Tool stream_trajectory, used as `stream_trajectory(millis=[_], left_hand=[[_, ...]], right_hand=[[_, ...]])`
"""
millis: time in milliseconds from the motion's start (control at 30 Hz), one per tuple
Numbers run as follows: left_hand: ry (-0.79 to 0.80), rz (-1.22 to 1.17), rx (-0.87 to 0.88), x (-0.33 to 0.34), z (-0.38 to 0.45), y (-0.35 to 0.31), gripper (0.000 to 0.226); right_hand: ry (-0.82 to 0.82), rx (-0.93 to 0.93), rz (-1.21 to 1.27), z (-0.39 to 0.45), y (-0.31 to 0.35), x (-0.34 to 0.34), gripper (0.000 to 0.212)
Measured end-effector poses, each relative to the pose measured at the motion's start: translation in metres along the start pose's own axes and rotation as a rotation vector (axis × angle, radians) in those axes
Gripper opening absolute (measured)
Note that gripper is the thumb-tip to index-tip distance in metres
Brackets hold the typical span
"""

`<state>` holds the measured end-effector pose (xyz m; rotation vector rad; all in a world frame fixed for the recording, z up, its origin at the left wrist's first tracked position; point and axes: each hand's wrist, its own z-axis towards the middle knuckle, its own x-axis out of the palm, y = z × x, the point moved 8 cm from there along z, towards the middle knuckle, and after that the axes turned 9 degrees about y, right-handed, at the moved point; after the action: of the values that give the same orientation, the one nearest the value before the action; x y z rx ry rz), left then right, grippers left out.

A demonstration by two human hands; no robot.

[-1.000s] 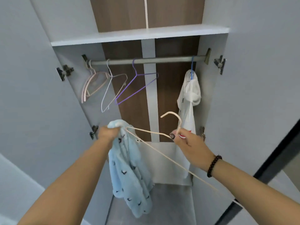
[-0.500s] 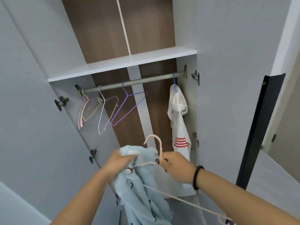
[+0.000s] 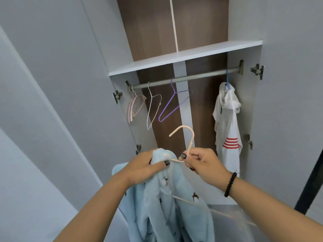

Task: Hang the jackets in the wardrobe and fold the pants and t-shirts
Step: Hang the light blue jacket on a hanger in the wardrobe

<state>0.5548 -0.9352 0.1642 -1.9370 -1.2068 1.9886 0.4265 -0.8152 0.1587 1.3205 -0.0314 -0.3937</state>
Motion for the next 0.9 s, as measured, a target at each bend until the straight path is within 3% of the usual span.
stream_trajectory(millis=[133, 300, 500, 600, 733, 800, 900], left_hand=[[-0.171, 0.155, 0.122, -0.009, -0.018, -0.005, 0.048], [-0.317, 0.316, 0.217, -0.009, -0.027, -0.008, 0.034], [-0.569, 0.025, 0.146, -0.026, -0.028, -0.008, 0.006], [-0.728, -0.134, -0.011, -0.037, -0.037, 0.013, 0.007], [-0.897, -0.383, -0.135, -0.049, -0.053, 0.028, 0.011], [-0.948, -0.459, -0.133, -0.051, -0.058, 0.017, 0.014], [-0.987, -0.511, -0.112, -0.049, -0.061, -0.009, 0.016]], right_hand=[[0.002, -0.036, -0.031, 0.005, 0.021, -0.003, 0.04], [0.044, -0.034, -0.094, 0.01, 0.034, -0.008, 0.039], [0.06, -0.071, -0.348, 0.031, 0.052, -0.021, 0.015], [-0.12, -0.287, -0.641, 0.021, 0.059, -0.035, 0.017], [-0.413, -0.432, -0.759, -0.008, 0.034, -0.054, 0.009], [-0.345, -0.429, -0.678, -0.014, 0.011, -0.046, 0.012], [0.017, -0.324, -0.479, -0.011, -0.025, -0.01, 0.017]])
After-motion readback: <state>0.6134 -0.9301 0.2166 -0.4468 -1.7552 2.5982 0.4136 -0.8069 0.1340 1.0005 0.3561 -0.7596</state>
